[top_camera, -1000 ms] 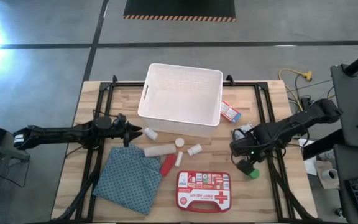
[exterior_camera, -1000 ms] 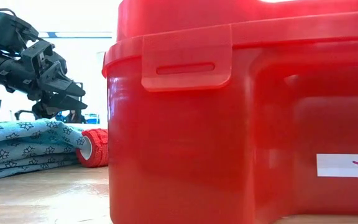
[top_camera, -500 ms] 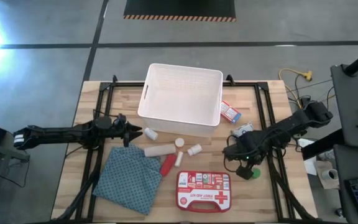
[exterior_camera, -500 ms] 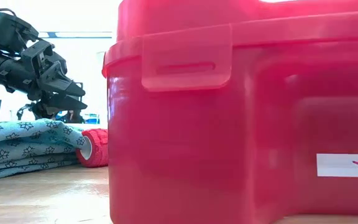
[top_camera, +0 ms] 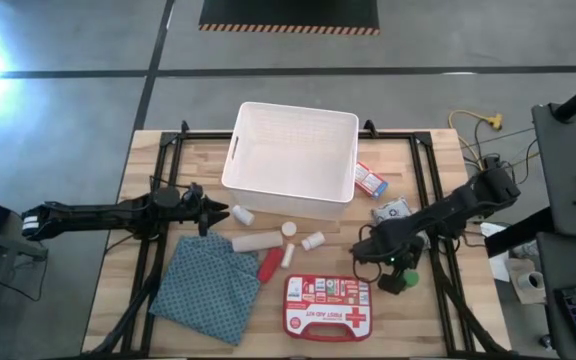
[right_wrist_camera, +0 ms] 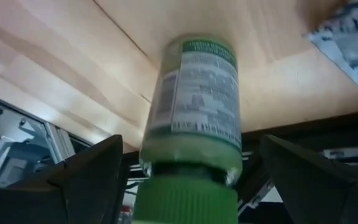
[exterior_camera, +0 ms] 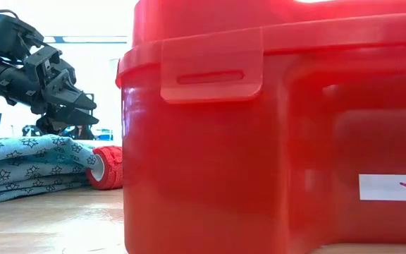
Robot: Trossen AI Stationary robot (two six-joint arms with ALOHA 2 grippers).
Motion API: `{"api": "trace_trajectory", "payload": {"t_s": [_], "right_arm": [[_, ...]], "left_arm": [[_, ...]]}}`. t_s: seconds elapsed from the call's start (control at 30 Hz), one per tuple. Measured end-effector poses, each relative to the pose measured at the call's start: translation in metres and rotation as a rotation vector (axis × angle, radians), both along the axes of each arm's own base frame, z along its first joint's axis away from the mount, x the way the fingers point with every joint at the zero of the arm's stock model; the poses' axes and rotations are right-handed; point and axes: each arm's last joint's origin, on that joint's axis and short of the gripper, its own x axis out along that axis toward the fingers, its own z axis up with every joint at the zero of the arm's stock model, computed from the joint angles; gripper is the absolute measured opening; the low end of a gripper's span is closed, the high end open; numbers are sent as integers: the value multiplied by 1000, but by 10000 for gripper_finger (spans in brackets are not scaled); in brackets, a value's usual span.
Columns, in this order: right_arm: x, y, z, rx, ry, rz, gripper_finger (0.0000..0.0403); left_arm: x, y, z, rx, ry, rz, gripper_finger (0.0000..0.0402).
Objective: Pick & place medical supplies in basket/bin
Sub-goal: Put the green pill bottle into the white bin
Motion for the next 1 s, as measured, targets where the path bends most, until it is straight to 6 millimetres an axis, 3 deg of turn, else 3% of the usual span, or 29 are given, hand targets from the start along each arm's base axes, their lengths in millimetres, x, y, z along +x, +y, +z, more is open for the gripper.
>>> {"api": "trace_trajectory", "payload": {"t_s": [0.2, 0.63, 0.83, 1.0], "right_arm": [[3, 2, -13, 9, 54, 15, 353], [3, 3, -7, 60, 46, 2, 220], [4, 2, 21, 23, -63, -47, 206], [4, 0, 81, -12, -283, -184, 209]], "left_arm": [[0, 0, 0, 0, 1, 0, 168], [0, 0, 0, 0, 1, 0, 168], [0, 0, 0, 0, 0, 0, 168], [0, 0, 0, 0, 0, 0, 168]]}}
